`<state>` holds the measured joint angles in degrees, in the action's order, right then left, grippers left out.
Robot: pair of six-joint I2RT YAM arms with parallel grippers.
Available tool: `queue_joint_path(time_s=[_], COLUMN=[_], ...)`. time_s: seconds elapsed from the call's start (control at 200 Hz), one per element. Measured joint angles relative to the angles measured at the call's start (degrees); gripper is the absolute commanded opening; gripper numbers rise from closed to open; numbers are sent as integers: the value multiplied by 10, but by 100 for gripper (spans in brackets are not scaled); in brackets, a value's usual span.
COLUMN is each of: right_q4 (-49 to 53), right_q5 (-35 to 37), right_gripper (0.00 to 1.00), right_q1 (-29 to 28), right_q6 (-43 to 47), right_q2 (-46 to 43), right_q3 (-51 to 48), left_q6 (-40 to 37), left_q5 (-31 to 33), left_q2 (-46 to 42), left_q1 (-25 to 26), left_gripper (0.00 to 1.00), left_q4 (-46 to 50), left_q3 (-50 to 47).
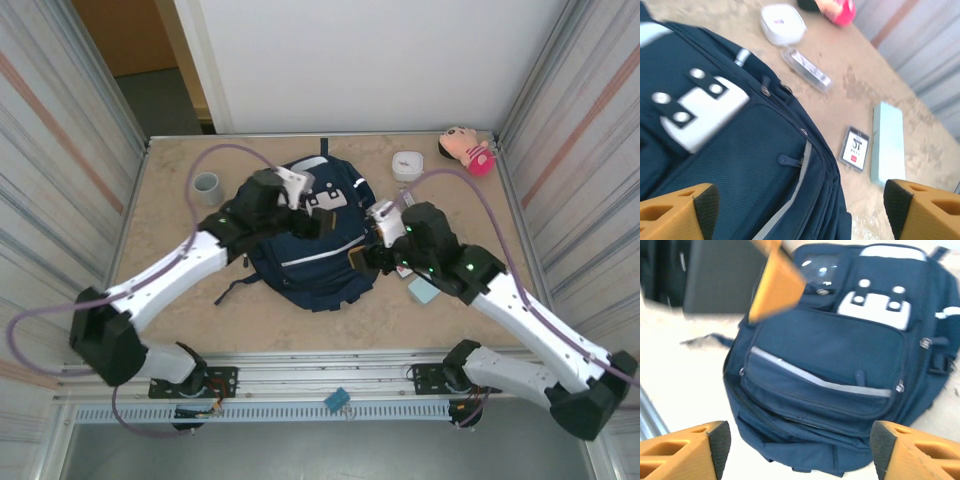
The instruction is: Pack books, pencil case, and school supplies into a backpack
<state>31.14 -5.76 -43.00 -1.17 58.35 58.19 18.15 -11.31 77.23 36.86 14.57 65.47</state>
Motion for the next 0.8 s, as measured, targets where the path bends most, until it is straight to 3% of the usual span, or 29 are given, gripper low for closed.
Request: queue_joint_path(time_s=[0.271,0.561,0.606,0.722,0.802], right_q4=[34,-49,-73,-136,-161], right_q5=[9,31,44,76,84], right_gripper=[89,84,76,45,12], right_q1=[-146,-167,-167,-167,-170], right_q6=[184,257,262,274,283], right_q2=[203,340,363,402,402], right_q3=[44,32,30,9,-4], left_q6=[79,148,155,166,169], left_q5=[-9,-22,-25,-32,-38], left_q2=[-115,-203,-210,-218,-221], left_q1=[-110,-178,-185,-200,-211], left_gripper=[87,85,85,85,84], left_q4=[40,49,47,44,44], left_q3=[-156,-287,-297,-311,-316])
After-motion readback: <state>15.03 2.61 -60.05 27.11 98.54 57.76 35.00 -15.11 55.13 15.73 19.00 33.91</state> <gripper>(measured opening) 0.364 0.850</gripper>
